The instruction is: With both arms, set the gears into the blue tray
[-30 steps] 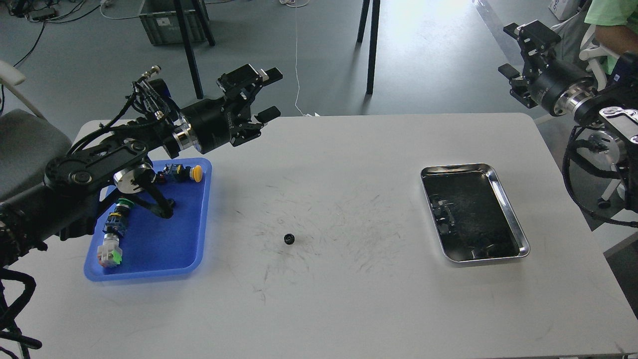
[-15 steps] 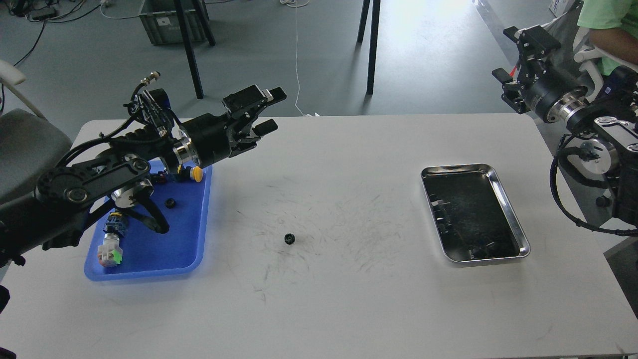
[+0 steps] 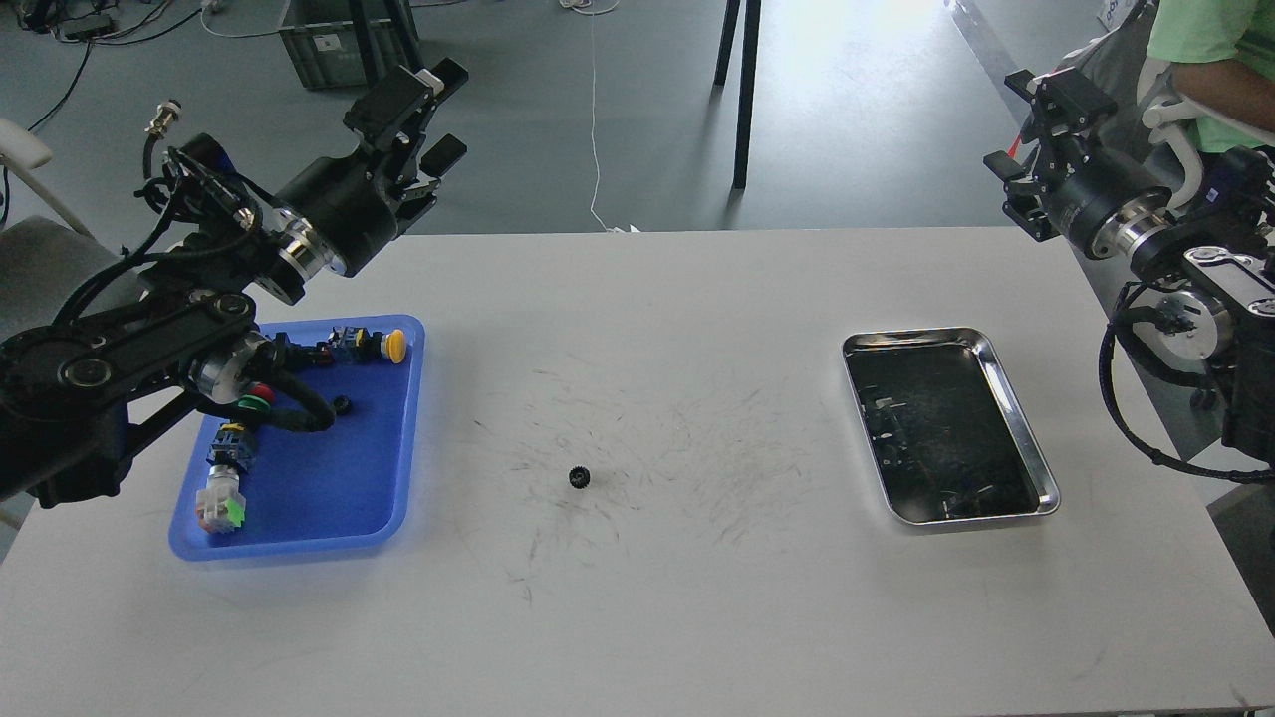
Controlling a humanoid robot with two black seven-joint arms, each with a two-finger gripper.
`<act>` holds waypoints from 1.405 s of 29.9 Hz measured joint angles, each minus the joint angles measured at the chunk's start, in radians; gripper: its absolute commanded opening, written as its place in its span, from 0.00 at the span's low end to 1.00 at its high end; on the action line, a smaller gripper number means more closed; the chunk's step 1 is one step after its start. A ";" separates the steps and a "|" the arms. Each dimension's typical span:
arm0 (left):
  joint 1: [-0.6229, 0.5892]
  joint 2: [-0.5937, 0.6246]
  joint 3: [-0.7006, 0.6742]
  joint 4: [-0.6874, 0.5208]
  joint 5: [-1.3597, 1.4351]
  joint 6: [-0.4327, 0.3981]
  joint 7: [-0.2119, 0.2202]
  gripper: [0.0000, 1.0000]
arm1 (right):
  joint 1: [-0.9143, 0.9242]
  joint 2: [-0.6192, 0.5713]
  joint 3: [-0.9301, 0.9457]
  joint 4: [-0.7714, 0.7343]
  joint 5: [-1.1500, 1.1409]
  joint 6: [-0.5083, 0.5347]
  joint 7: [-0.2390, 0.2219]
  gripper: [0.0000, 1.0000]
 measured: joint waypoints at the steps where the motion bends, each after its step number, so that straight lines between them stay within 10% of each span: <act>1: 0.003 0.001 -0.004 -0.006 0.000 0.007 0.000 0.99 | 0.001 0.000 0.000 0.000 0.000 0.000 0.000 0.94; 17: 0.083 -0.013 -0.144 0.028 -0.226 0.042 0.000 0.99 | 0.008 0.000 0.001 0.000 0.000 -0.016 0.000 0.94; 28: -0.021 -0.002 0.156 0.025 -0.190 -0.193 0.000 0.99 | 0.000 0.000 0.001 0.000 0.000 -0.021 0.000 0.94; 42: -0.201 -0.011 0.364 0.064 -0.186 -0.231 0.105 0.99 | -0.002 0.000 0.001 -0.003 0.000 -0.032 0.000 0.94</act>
